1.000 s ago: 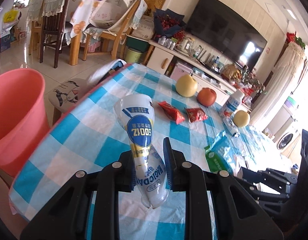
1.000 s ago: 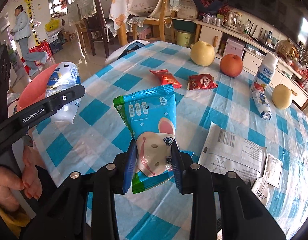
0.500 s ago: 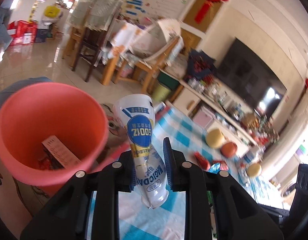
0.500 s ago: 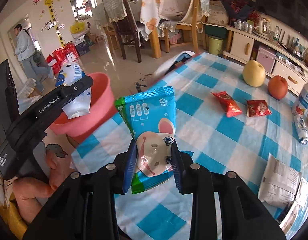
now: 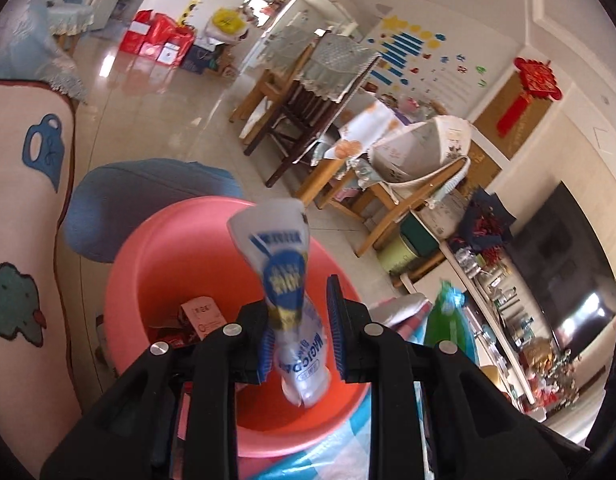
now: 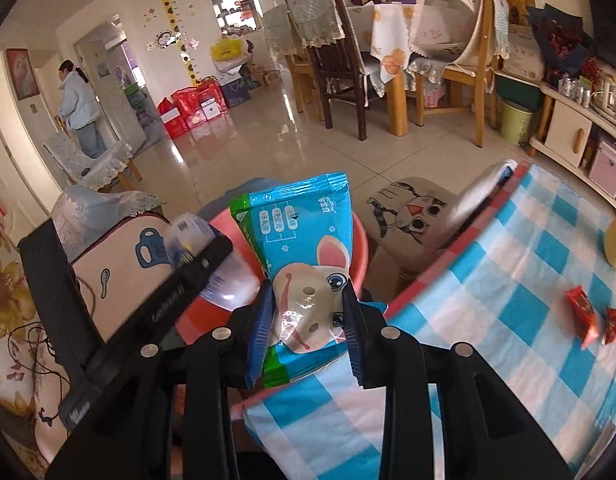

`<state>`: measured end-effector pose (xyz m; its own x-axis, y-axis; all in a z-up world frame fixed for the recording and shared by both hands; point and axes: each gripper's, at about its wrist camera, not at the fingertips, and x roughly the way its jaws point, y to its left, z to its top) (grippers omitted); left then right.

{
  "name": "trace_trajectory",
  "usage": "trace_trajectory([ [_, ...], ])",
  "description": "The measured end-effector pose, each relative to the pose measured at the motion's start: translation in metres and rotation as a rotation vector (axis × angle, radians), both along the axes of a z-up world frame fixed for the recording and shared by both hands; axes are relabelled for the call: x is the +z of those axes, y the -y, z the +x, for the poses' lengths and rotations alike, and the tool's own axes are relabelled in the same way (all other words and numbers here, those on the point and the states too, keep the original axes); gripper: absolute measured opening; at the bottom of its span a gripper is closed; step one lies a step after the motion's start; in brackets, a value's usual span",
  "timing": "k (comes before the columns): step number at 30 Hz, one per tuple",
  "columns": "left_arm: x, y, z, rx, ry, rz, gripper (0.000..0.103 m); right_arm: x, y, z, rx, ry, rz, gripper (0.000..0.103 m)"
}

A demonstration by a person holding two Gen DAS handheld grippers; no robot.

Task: Collect trash
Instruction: 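Carry both items over the pink bucket and open both tools to drop them, then swing both open tools back from the bucket to the table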

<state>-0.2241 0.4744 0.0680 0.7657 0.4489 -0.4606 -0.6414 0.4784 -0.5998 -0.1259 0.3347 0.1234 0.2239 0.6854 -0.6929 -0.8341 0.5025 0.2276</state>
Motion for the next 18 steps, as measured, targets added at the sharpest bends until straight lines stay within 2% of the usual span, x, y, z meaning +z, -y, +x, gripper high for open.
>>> trace_trajectory([
  [7,-0.011,-0.018,0.003,0.003,-0.021,-0.041,0.027,-0.011,-0.043,0.015,0.005,-0.033,-0.007,0.038],
  [9,-0.015,-0.022,0.002,0.017,-0.032,-0.056,0.040,-0.013,-0.041,0.018,-0.016,-0.042,0.004,0.048],
  [10,-0.015,-0.023,0.001,0.026,-0.035,-0.052,0.042,-0.012,-0.038,0.019,-0.033,-0.038,0.014,0.051],
  [11,-0.014,-0.023,0.000,0.034,-0.037,-0.041,0.047,-0.013,-0.034,0.020,-0.048,-0.030,0.018,0.059],
  [12,-0.015,-0.021,-0.001,0.042,-0.037,-0.031,0.057,-0.012,-0.028,0.020,-0.064,-0.023,0.024,0.068],
  [13,-0.014,-0.019,-0.002,0.055,-0.039,-0.024,0.063,-0.012,-0.023,0.020,-0.075,-0.018,0.030,0.072],
  [14,-0.014,-0.018,-0.004,0.068,-0.043,-0.019,0.075,-0.012,-0.016,0.020,-0.088,-0.012,0.035,0.079],
  [18,-0.012,-0.009,0.000,0.067,-0.039,0.007,0.084,-0.012,0.011,0.018,-0.135,0.031,0.016,0.086],
])
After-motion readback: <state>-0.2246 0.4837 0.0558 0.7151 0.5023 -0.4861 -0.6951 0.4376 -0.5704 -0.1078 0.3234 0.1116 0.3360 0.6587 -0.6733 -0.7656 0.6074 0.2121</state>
